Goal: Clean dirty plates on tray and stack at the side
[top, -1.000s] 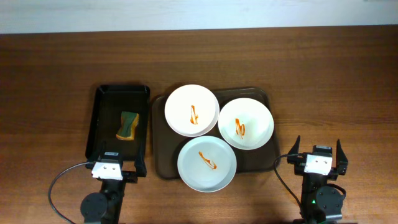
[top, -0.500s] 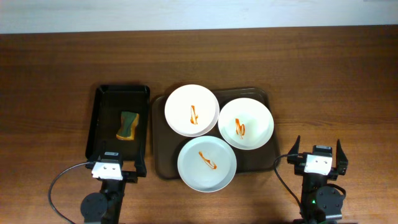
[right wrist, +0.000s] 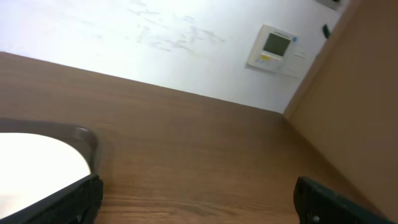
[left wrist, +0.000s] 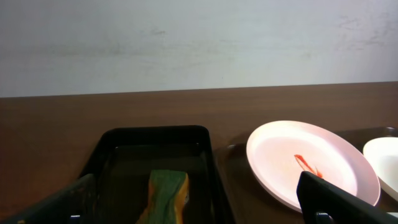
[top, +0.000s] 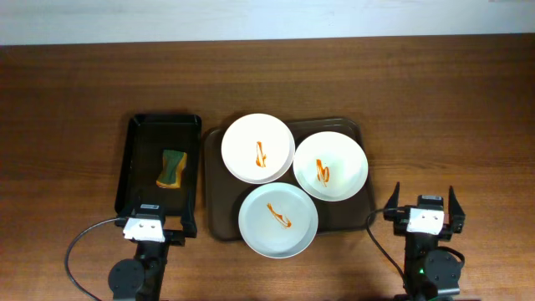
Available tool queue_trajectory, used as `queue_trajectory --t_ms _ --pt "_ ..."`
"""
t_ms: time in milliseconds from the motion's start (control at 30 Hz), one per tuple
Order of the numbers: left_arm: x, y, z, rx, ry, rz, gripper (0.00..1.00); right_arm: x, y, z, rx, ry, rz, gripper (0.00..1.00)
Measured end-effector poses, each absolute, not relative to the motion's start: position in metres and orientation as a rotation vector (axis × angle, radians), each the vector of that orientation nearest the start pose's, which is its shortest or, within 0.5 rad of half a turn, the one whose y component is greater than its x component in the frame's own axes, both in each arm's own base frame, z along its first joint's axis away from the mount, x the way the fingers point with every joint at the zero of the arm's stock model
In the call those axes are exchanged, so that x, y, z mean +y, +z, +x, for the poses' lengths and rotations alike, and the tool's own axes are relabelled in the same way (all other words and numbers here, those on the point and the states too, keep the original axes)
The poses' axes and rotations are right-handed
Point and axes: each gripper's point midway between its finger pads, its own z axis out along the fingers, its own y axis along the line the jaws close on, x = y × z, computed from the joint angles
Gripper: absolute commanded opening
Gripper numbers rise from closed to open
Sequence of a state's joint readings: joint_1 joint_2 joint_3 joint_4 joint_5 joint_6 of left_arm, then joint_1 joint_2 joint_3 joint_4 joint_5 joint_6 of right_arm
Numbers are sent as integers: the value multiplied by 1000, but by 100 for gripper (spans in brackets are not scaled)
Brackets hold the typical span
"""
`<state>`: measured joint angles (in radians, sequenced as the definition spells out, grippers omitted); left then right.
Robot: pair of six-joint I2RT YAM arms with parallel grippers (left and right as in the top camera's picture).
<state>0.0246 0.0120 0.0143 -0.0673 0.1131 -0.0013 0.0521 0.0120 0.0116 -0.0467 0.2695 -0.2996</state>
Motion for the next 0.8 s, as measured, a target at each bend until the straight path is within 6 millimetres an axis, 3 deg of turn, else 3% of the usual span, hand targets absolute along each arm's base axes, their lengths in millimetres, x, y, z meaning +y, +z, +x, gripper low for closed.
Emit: queue_trajectory --t_ms 167,300,433,500,733,800 --pt "-13 159 245 1646 -75 64 100 -22 164 245 1626 -180 56 98" --pt "-13 145 239 1796 -83 50 100 -11 153 236 1750 -21 127 98" --pt "-13 163 240 1906 -90 45 100 2 175 227 1849 95 143 98" --pt "-13 165 242 1992 -95 40 100 14 184 226 1940 169 116 98" --pt "-15 160 246 2390 -137 21 100 45 176 230 2395 341 74 98" --pt "-15 160 251 2493 -148 15 100 52 181 240 2469 393 70 98"
